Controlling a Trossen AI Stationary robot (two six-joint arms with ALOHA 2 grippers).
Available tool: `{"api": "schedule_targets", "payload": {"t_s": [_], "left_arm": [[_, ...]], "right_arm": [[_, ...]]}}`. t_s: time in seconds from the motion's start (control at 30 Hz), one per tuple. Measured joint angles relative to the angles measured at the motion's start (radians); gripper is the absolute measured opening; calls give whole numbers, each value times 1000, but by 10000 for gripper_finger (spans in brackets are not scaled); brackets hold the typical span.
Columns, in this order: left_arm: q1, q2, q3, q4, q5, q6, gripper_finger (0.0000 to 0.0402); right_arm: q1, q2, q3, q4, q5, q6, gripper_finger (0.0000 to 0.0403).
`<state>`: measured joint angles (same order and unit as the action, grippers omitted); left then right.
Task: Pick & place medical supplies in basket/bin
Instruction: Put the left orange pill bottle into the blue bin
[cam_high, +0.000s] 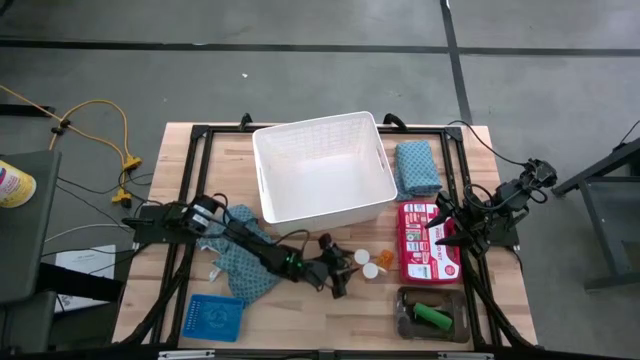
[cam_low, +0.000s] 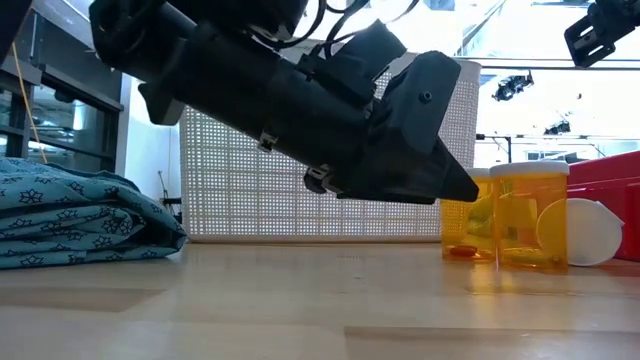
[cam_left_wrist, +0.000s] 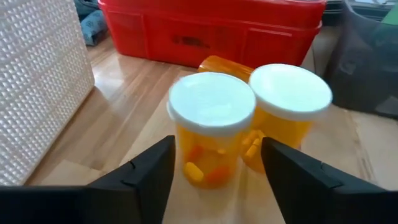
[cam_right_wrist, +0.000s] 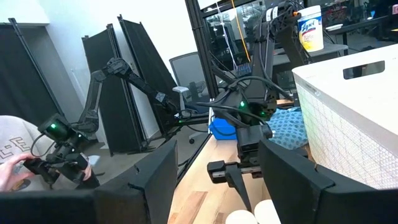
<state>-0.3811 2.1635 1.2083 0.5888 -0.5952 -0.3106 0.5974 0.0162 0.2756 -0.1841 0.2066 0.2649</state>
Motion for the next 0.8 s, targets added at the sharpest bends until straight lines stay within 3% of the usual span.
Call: {"api": "schedule_targets", "payload": {"t_s": [0.3,0.8], "left_arm": [[7,0,0,0,1,42,307],[55,0,0,11,69,69,315]], "right_arm": [[0,0,0,0,0,0,211],[0,0,0,0,0,0,211]]}}
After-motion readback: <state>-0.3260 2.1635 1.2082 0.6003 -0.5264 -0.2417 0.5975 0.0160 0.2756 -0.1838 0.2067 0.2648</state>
